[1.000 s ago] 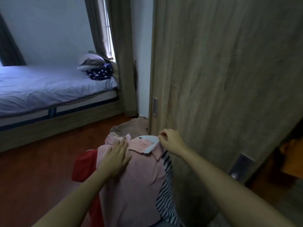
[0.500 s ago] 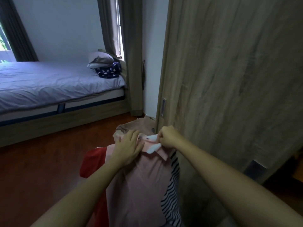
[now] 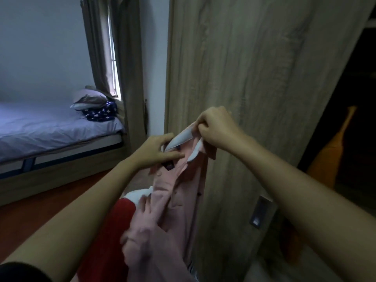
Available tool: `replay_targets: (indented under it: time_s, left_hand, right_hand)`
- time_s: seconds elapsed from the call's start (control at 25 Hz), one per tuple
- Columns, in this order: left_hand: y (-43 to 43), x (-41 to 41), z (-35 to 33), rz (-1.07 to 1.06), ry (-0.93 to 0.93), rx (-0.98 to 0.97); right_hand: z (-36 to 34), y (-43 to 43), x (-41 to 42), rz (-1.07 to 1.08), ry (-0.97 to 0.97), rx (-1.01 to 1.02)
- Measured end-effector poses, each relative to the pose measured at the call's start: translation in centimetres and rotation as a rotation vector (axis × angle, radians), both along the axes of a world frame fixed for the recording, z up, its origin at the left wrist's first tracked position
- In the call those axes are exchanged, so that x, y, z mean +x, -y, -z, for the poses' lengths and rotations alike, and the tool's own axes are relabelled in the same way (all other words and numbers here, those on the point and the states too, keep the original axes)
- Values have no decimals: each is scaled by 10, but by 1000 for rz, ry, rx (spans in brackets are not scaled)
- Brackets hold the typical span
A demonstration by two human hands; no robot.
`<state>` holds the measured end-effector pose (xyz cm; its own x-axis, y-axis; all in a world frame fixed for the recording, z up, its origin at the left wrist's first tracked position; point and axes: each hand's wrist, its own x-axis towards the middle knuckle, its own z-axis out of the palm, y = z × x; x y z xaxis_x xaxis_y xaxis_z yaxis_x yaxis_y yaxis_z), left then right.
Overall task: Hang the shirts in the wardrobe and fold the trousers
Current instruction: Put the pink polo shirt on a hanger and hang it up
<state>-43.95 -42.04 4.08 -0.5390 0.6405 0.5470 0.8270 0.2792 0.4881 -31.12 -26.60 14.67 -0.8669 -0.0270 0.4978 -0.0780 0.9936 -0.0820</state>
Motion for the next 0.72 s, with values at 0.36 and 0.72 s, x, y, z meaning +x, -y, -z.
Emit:
replay_targets:
  time_s: [0.36,0.72]
  left_hand:
    - [-41,11,27,151,134,-115]
    - [-88,29,-46,322,68,-92]
  right_hand:
    - [-23,-94,67,458,20,183]
    - [41,-152,139,654,308,50]
